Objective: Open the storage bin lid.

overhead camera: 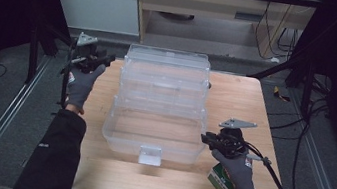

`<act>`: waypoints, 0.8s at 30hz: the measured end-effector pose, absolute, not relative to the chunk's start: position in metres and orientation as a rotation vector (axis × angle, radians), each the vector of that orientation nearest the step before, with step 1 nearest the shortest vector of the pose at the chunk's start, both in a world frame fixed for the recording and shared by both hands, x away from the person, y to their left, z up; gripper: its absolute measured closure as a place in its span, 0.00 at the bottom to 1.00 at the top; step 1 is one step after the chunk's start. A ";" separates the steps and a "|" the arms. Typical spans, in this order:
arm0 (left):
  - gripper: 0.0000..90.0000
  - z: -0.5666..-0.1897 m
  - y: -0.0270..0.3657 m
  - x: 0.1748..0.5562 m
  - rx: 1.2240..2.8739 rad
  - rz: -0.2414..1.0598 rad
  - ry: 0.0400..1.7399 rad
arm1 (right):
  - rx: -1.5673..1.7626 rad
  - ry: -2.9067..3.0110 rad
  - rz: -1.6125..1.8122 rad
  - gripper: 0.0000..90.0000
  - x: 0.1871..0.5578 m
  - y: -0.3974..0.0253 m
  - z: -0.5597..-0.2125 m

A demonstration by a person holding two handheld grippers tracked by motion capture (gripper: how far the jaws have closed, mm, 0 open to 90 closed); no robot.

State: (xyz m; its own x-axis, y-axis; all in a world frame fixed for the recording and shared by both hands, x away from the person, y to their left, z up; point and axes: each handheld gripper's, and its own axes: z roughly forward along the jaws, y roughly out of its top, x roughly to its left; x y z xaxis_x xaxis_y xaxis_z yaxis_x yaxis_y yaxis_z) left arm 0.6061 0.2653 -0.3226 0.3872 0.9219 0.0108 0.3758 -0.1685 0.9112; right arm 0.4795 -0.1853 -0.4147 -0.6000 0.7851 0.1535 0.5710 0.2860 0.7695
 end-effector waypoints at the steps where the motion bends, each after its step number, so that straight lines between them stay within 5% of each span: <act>1: 0.60 -0.325 0.266 0.598 1.735 0.752 1.133 | 1.239 2.303 1.210 0.82 0.480 -0.185 -0.415; 11: 0.57 -0.336 0.270 0.525 1.784 0.727 1.034 | 1.210 2.292 1.200 0.82 0.478 -0.184 -0.415; 24: 0.61 -0.411 0.262 0.486 1.952 0.590 1.119 | 1.179 2.276 1.195 0.84 0.474 -0.183 -0.415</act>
